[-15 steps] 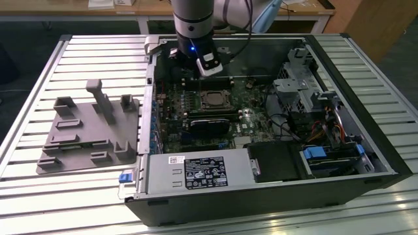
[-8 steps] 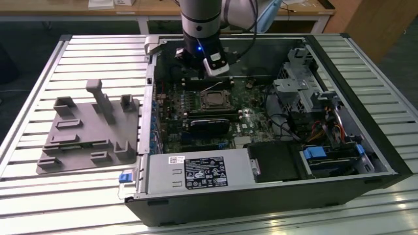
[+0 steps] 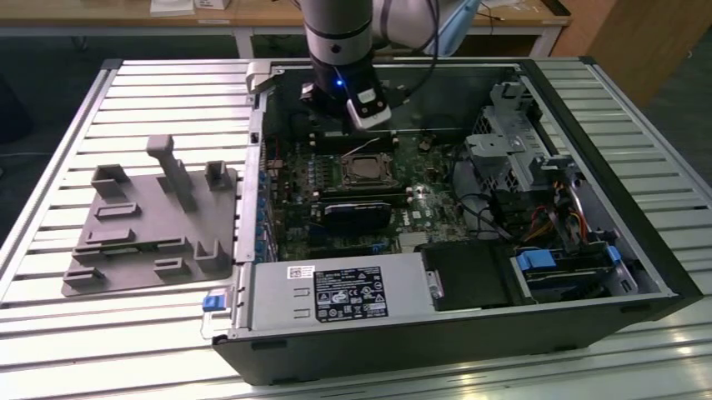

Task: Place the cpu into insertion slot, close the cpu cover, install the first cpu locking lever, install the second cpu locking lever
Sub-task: 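Install the first cpu locking lever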

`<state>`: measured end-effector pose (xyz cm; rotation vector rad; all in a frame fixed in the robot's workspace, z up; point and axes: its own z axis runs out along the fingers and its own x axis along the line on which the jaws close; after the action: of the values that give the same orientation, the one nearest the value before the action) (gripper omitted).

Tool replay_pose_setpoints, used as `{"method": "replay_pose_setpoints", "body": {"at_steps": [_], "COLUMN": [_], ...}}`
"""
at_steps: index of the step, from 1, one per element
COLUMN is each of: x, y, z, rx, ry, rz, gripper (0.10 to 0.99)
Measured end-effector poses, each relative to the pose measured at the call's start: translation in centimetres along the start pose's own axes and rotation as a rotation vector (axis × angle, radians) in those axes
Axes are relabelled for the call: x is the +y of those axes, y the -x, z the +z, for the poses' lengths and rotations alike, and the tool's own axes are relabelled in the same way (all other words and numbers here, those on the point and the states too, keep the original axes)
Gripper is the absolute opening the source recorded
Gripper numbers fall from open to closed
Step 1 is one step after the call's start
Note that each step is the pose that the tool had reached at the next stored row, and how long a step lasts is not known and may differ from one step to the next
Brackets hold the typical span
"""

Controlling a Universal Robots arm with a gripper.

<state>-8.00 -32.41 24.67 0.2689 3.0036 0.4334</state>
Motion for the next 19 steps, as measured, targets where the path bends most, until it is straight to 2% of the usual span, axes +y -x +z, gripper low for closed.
{"method": "replay_pose_setpoints", "body": {"at_steps": [2,3,4,6,9,12,15,19], "x": [-0.03,-0.04,-0.05,-0.09,-0.20,-0.33,-0.45,-0.54], "y": [-0.16,-0.20,-0.23,-0.25,-0.26,-0.28,-0.30,-0.09], "z": [0.00,0.01,0.03,0.15,0.38,0.69,1.09,1.54], "rx": [-0.0334,-0.0468,-0.0574,-0.0705,-0.0824,-0.0905,-0.0943,-0.0948], "ry": [0.006,0.009,0.011,0.014,0.016,0.018,0.018,0.018], "rz": [-0.010,-0.013,-0.016,-0.020,-0.024,-0.026,-0.027,-0.027], "gripper": [0.102,0.102,0.102,0.102,0.102,0.102,0.102,0.102]}}
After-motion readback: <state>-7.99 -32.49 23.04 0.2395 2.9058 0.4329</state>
